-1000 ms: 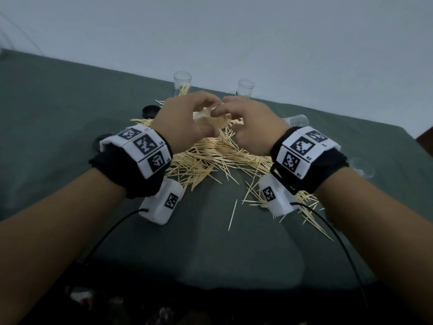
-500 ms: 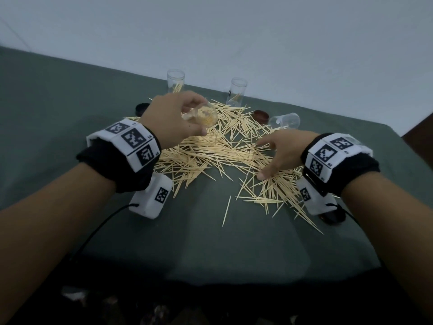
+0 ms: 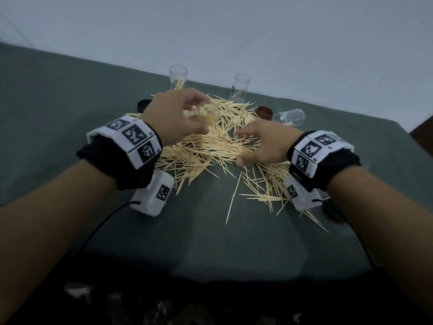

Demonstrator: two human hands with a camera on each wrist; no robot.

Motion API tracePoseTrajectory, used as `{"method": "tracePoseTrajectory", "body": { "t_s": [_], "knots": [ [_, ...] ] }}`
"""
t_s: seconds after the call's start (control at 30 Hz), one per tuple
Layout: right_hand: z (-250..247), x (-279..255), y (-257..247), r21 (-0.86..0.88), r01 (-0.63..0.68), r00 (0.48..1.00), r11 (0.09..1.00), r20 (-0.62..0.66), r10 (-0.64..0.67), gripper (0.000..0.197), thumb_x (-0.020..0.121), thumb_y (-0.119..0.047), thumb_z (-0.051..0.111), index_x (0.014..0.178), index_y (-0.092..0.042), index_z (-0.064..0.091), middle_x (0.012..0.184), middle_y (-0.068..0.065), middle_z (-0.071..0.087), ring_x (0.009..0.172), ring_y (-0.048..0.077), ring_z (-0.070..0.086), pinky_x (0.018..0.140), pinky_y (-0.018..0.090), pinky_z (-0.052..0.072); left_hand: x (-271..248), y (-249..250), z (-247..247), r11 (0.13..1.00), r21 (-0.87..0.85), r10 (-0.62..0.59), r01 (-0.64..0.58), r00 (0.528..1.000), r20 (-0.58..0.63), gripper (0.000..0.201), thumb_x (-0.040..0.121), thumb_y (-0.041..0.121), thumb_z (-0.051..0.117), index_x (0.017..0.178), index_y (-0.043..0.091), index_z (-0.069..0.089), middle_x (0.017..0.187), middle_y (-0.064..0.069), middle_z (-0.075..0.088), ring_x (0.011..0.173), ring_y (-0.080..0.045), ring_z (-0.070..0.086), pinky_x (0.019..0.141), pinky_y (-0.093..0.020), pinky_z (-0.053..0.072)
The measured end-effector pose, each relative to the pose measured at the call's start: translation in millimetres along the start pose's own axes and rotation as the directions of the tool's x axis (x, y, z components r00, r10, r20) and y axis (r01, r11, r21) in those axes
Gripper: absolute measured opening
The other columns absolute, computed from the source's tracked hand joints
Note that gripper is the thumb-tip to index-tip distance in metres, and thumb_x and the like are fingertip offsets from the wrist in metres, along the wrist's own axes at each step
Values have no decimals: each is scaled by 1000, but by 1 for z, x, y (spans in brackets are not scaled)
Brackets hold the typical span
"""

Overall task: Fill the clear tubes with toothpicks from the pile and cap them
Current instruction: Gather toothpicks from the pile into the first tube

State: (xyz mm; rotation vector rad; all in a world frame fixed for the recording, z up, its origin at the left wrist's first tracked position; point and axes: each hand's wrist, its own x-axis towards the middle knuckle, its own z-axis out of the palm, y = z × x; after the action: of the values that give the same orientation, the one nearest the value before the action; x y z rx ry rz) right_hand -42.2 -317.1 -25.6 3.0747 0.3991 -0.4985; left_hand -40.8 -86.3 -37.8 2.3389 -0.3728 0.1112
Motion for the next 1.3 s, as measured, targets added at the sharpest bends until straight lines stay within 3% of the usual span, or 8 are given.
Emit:
{"method": "tracePoseTrajectory", "body": {
  "t_s": [0.1,0.37,0.53,0.77,0.97,1.17,1.3],
  "knots": [
    [3,-1,-2,1,-23,999,1000,39,23,91,68,-67,72,146,-34,38,152,-4,36,138,23,35,112,43,30,1,0,0,1000,13,0,0,1000,3,58,72,30,84,124,28,60,115,17,64,110,-3,59,95,-22,39],
    [9,7,-11,45,32,994,998,-104,-27,43,83,-40,72,125,-30,64,122,-4,63,109,14,58,91,27,44,2,0,1,1000,14,-3,3,1000,7,57,71,29,85,123,29,61,109,19,62,109,-2,59,92,-20,38],
    [7,10,-10,-9,48,993,999,-110,-49,43,84,-39,72,125,-33,63,126,-5,63,117,17,56,101,32,44,2,-1,0,1000,21,7,-7,1000,-3,56,71,30,85,122,28,62,113,17,66,109,-2,60,96,-22,40],
    [4,7,-10,7,54,994,999,-93,-53,47,82,-32,75,127,-30,62,125,-3,64,116,17,57,94,25,41,2,-1,0,1000,24,8,-8,1000,-2,55,71,30,85,121,29,62,110,18,64,108,-3,60,97,-23,41],
    [5,14,-16,-117,72,987,991,-134,-87,35,93,-29,63,128,-25,63,122,2,66,116,22,57,102,34,44,2,-1,0,1000,30,8,-8,1000,-5,57,70,30,85,122,29,61,112,16,65,107,-3,59,96,-22,41],
    [4,12,-10,-75,103,981,992,-158,-114,31,93,-26,62,123,-21,66,116,2,69,112,23,59,99,34,46,4,-3,-3,999,45,1,0,1000,-15,57,70,33,85,122,29,62,113,17,65,109,-3,60,101,-26,43],
    [2,10,-3,-10,80,980,997,-184,-80,23,93,-25,61,114,-21,71,102,1,72,98,20,63,89,30,49,4,-4,-4,999,53,-9,10,1000,-28,56,70,33,85,120,31,63,114,16,66,110,-4,60,102,-30,43]
  ]
}}
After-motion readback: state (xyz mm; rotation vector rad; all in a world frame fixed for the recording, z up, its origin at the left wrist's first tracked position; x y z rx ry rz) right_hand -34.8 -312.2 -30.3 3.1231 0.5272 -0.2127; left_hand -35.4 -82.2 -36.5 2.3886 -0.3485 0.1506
